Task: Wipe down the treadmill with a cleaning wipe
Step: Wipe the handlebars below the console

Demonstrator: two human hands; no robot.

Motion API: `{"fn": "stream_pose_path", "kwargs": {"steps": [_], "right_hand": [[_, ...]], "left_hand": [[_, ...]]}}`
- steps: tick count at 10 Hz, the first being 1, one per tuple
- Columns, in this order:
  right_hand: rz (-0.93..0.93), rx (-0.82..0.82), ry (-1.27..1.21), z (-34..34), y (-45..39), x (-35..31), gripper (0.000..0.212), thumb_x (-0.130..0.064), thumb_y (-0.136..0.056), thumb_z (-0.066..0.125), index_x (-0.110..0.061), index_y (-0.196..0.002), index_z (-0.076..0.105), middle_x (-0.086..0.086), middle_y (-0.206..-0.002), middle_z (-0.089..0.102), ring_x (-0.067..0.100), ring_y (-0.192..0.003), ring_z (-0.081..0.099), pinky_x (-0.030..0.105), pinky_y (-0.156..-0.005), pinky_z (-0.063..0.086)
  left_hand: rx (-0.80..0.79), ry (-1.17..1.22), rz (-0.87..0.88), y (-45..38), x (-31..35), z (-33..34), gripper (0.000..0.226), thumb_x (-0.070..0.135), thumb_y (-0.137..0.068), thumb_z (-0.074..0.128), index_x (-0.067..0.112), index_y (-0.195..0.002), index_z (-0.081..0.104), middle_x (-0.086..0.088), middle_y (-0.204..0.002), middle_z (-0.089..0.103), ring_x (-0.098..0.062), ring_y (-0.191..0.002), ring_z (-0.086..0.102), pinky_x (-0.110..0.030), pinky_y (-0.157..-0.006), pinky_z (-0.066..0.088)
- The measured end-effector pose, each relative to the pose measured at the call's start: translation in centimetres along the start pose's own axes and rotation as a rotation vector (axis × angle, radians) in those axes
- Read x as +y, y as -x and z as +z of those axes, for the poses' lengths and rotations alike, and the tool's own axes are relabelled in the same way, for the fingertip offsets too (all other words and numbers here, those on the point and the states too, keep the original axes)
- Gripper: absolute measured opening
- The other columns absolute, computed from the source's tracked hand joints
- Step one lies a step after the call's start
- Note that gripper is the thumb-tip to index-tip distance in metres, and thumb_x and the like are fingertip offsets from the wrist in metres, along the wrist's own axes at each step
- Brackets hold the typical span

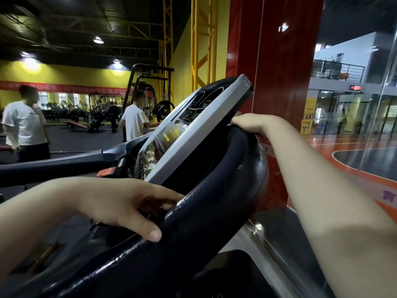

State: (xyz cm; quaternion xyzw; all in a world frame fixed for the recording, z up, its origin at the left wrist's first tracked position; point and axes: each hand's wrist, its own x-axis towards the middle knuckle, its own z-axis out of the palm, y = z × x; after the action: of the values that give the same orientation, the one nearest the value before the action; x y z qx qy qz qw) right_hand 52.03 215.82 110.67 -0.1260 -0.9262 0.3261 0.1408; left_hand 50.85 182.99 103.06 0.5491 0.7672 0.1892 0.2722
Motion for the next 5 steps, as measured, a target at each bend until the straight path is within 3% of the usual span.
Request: {"fn": "stream_pose_path", "kwargs": {"steps": [1, 2, 3, 4, 5], "right_hand": [[-0.079, 0.071, -0.021, 0.8, 0.6, 0.8, 0.029, -0.03, -0.096, 0.038, -0.019, -0.111, 0.061, 0.005, -0.116, 0.064, 0.026, -0.112, 0.059, 0.04, -0.102, 0.044], [-0.186, 0.145, 0.0, 2.2, 4.7, 2.2, 0.038, -0.032, -0.096, 0.036, -0.034, -0.131, 0.05, -0.009, -0.139, 0.048, 0.017, -0.138, 0.038, 0.031, -0.115, 0.025], [-0.331, 0.339, 0.106, 6.9, 11.3, 3.1, 0.052, -0.029, -0.104, 0.031, -0.028, -0.155, 0.018, -0.011, -0.163, 0.007, 0.005, -0.149, -0.002, 0.024, -0.118, -0.001], [-0.421, 0.42, 0.087, 12.0, 16.6, 3.8, 0.058, -0.048, -0.102, 0.027, -0.037, -0.154, 0.004, -0.022, -0.16, -0.012, -0.005, -0.144, -0.018, 0.02, -0.117, -0.01], [-0.435, 0.492, -0.029, 10.5, 14.1, 4.8, 0.063, -0.059, -0.098, 0.023, -0.033, -0.155, 0.015, -0.026, -0.159, -0.002, -0.008, -0.145, -0.008, 0.014, -0.117, -0.007]], "left_hand": [[-0.004, -0.025, -0.053, 0.1, 0.1, -0.1, 0.078, 0.048, -0.081, 0.076, 0.046, -0.147, 0.034, 0.02, -0.145, 0.049, -0.001, -0.135, 0.044, -0.041, -0.115, 0.035], [-0.004, 0.03, -0.029, 0.1, 0.4, 0.3, 0.072, 0.037, -0.085, 0.074, 0.042, -0.147, 0.036, 0.017, -0.143, 0.052, -0.003, -0.133, 0.047, -0.039, -0.113, 0.037], [0.155, -0.004, -0.011, 0.3, 0.0, 1.5, 0.076, 0.062, -0.07, 0.077, 0.046, -0.139, 0.049, 0.019, -0.134, 0.06, -0.001, -0.125, 0.054, -0.036, -0.109, 0.044], [0.276, 0.053, 0.064, 0.4, -0.2, 2.8, 0.085, 0.087, -0.049, 0.067, 0.054, -0.127, 0.056, 0.022, -0.128, 0.063, 0.002, -0.119, 0.058, -0.02, -0.1, 0.047], [0.314, 0.123, 0.102, 0.3, -0.2, 3.0, 0.078, 0.075, -0.054, 0.076, 0.057, -0.127, 0.054, 0.023, -0.129, 0.062, 0.002, -0.119, 0.058, -0.015, -0.096, 0.047]]}}
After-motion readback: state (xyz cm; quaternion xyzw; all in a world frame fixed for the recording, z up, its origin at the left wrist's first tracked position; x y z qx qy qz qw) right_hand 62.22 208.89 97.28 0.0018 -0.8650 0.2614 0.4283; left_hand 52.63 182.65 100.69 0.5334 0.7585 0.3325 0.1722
